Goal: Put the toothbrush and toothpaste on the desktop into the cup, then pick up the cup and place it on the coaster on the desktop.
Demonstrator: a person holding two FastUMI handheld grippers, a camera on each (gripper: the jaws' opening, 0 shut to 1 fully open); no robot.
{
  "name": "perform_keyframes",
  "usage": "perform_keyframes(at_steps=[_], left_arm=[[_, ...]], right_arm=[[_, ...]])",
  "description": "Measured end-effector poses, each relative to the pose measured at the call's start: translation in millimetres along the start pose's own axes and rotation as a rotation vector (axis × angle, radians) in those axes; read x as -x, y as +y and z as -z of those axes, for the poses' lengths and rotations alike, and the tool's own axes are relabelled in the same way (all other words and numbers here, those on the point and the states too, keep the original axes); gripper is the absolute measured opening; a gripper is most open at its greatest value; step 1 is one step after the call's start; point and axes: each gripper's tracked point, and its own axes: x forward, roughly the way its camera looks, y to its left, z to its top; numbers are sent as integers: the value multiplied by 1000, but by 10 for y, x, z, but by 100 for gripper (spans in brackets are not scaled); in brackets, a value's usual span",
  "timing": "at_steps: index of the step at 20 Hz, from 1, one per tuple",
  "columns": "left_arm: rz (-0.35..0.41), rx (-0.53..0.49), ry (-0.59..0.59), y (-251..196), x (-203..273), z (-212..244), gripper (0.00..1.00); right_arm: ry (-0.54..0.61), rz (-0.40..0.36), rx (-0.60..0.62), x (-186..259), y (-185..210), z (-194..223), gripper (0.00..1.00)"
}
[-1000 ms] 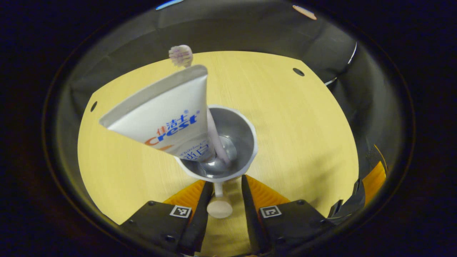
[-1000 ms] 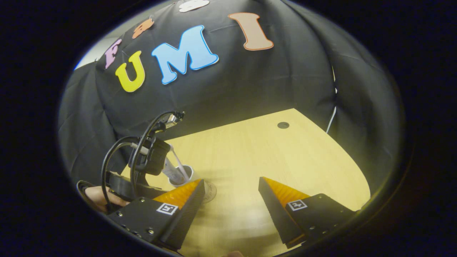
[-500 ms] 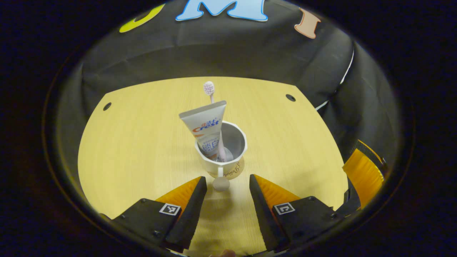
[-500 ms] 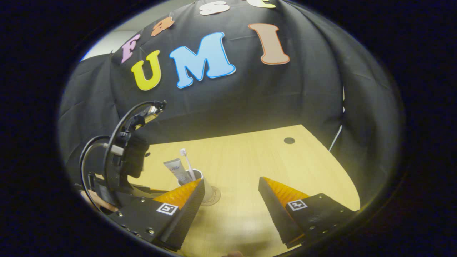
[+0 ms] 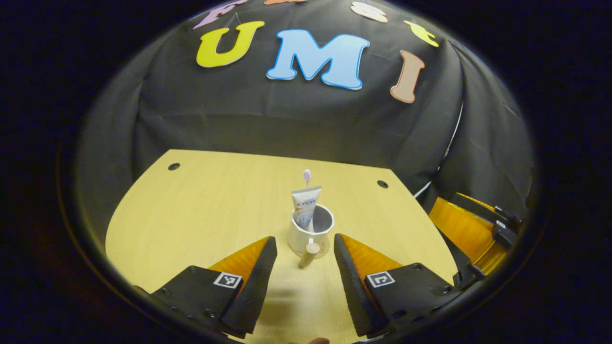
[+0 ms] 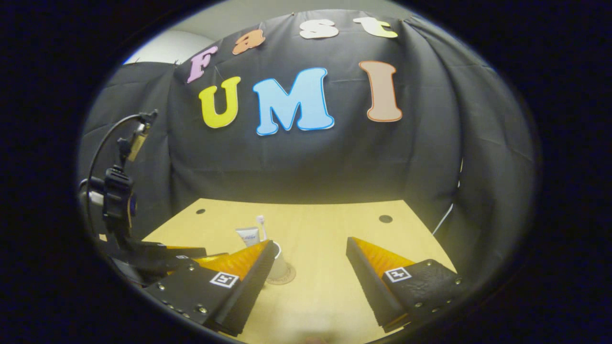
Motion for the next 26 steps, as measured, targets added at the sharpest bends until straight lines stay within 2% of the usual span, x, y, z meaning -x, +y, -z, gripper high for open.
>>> perform_keyframes(at_steps=[1, 2, 7, 12, 15, 19, 26], left_arm=[[1, -3, -36, 17, 88, -76, 77], [2, -6, -76, 37, 160, -156, 80], [-4, -85, -226, 219, 473, -461, 77], [-2, -135, -313, 332, 748, -667, 82], [-7, -161, -363, 376, 870, -793, 79], [-3, -207, -409, 424, 931, -903, 80], [43, -184, -413, 432, 950, -974, 80]], right_arm=[[-9, 11, 7, 26, 9, -21, 95], [-16, 18, 14, 59, 36, -54, 95], [-63, 65, 53, 190, 161, -177, 95], [-107, 94, 64, 325, 339, -291, 95], [-122, 110, 69, 365, 398, -338, 95], [-149, 143, 77, 410, 429, -416, 95], [-157, 178, 81, 473, 483, -495, 95]])
